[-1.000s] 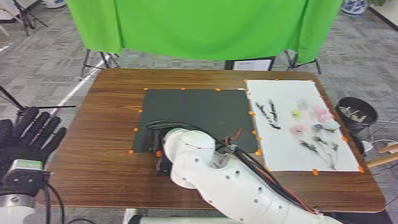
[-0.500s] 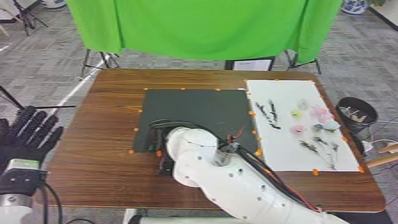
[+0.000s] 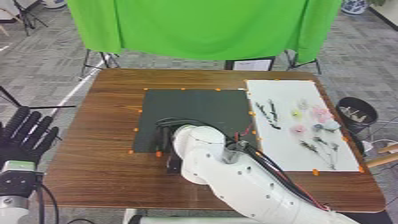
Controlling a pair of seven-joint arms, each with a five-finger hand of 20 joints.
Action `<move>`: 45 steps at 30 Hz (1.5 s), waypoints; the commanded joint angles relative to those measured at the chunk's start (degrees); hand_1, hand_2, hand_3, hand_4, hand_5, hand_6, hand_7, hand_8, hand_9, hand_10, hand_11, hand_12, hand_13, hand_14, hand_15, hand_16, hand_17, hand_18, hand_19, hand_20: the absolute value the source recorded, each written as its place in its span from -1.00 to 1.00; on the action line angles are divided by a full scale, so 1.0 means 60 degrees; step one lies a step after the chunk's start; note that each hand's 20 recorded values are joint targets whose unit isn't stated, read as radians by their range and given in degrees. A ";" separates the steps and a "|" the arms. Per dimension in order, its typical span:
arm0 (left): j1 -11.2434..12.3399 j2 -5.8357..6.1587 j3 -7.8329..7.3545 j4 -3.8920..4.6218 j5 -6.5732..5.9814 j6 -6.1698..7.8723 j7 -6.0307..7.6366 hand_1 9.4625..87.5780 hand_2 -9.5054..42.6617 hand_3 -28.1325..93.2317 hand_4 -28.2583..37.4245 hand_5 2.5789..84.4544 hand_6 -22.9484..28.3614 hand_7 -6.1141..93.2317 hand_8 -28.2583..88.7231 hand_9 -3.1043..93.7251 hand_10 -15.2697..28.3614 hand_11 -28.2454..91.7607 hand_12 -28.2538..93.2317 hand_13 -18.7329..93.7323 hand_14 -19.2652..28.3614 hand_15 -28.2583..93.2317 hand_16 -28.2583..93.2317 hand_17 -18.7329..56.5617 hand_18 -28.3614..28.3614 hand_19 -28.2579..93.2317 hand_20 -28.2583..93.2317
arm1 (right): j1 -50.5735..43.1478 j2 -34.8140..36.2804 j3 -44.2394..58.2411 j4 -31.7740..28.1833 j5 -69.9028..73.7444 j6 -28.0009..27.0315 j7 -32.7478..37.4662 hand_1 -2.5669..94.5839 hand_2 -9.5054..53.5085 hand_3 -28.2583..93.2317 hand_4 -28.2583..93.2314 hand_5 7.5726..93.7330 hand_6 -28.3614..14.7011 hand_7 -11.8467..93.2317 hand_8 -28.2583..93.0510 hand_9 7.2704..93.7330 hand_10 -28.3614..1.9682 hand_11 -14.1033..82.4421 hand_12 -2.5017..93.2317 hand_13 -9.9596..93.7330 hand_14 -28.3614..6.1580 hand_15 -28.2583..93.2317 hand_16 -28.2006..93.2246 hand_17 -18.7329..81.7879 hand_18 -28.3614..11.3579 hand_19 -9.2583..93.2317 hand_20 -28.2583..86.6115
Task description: Arrange flowers
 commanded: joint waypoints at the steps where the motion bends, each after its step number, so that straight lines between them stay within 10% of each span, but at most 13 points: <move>1: 0.0068 -0.0067 0.0056 -0.0016 -0.0054 -0.0101 0.0039 -0.54 -0.13 0.66 -1.00 0.03 0.23 -0.64 -0.65 -0.16 0.39 -0.20 -0.36 -0.19 0.47 0.04 -0.65 -0.66 0.47 0.03 -0.38 | -0.0244 0.0260 0.0131 -0.0080 0.0041 -0.0147 -0.0051 -0.35 -0.25 0.95 -0.57 0.08 0.18 -0.52 -0.74 0.46 -0.35 0.11 0.19 0.47 -0.43 0.70 0.22 0.23 -0.95 1.00 0.29; 7: 0.0045 -0.0182 0.0064 -0.0004 -0.0059 -0.0098 -0.0029 -0.54 -0.13 0.66 -1.00 0.03 0.23 -0.64 -0.66 -0.16 0.39 -0.20 -0.36 -0.19 0.47 0.04 -0.65 -0.66 0.47 0.03 -0.38 | -0.0614 -0.0126 0.1324 -0.0567 0.2119 -0.0024 0.0270 -0.37 -0.32 0.95 -0.59 -0.06 0.21 -0.51 -0.74 0.42 -0.39 0.14 0.16 0.46 -0.42 0.69 0.22 0.22 -0.95 1.00 0.25; 9: 0.0003 -0.0263 0.0077 0.0000 -0.0350 -0.0308 -0.0102 -0.54 -0.13 0.66 -1.00 0.03 0.23 -0.64 -0.66 -0.16 0.39 -0.20 -0.36 -0.19 0.47 0.04 -0.65 -0.66 0.47 0.03 -0.38 | -0.0822 -0.0174 0.1868 -0.0860 0.2507 0.0154 0.0022 -0.37 -0.36 0.94 -0.59 -0.08 0.21 -0.52 -0.74 0.41 -0.40 0.16 0.15 0.46 -0.42 0.69 0.21 0.22 -0.96 1.00 0.24; 21: -0.0322 -0.0400 0.0475 0.0218 -0.0019 -0.0583 -0.0318 -0.53 -0.15 0.66 -1.00 -0.01 0.22 -0.64 -0.65 -0.18 0.36 -0.21 -0.36 -0.20 0.46 0.02 -0.65 -0.66 0.48 0.02 -0.38 | -0.2077 0.1586 0.4712 -0.3416 0.3779 0.2348 -0.1547 -0.28 -0.72 0.89 -0.68 -0.08 0.29 -0.52 -0.75 0.36 -0.37 0.20 0.11 0.43 -0.43 0.69 0.22 0.18 -0.94 1.00 0.24; 26: -0.0559 -0.0241 0.0748 0.0230 0.0082 -0.0591 -0.0246 -0.53 -0.15 0.66 -1.00 0.00 0.22 -0.64 -0.65 -0.18 0.36 -0.21 -0.36 -0.20 0.46 0.01 -0.64 -0.66 0.48 0.02 -0.38 | -0.3074 0.3485 0.5643 -0.3950 0.0811 0.2903 -0.0876 -0.30 -0.78 0.78 -0.78 -0.08 0.07 -0.56 -0.71 0.26 -0.49 0.07 -0.32 0.35 -0.45 0.64 0.14 0.12 -0.88 0.94 0.17; 32: -0.0996 -0.0080 0.0967 0.0301 0.0273 -0.0698 -0.0303 -0.53 -0.15 0.65 -1.00 0.00 0.22 -0.64 -0.65 -0.18 0.37 -0.21 -0.36 -0.20 0.46 0.01 -0.64 -0.66 0.49 0.02 -0.38 | -0.5305 0.4794 0.7742 -0.4732 -0.0706 0.2425 0.0395 -0.28 -1.00 0.69 -0.86 -0.08 -0.15 -0.58 -0.69 0.05 -0.62 -0.36 -0.52 0.31 -0.41 0.62 -0.07 0.08 -0.89 0.90 0.11; 45: -0.0930 -0.0072 0.1040 0.0297 0.0377 -0.0696 -0.0210 -0.53 -0.16 0.65 -1.00 0.01 0.21 -0.63 -0.65 -0.17 0.36 -0.21 -0.35 -0.20 0.46 0.01 -0.64 -0.66 0.49 0.02 -0.38 | -0.7815 0.5130 1.0093 -0.4985 -0.0866 0.0565 0.1646 -0.22 -1.00 0.58 -1.00 0.07 -0.36 -0.64 -0.67 0.05 -0.59 -0.44 -0.57 0.34 -0.35 0.65 -0.12 0.09 -0.92 0.89 0.10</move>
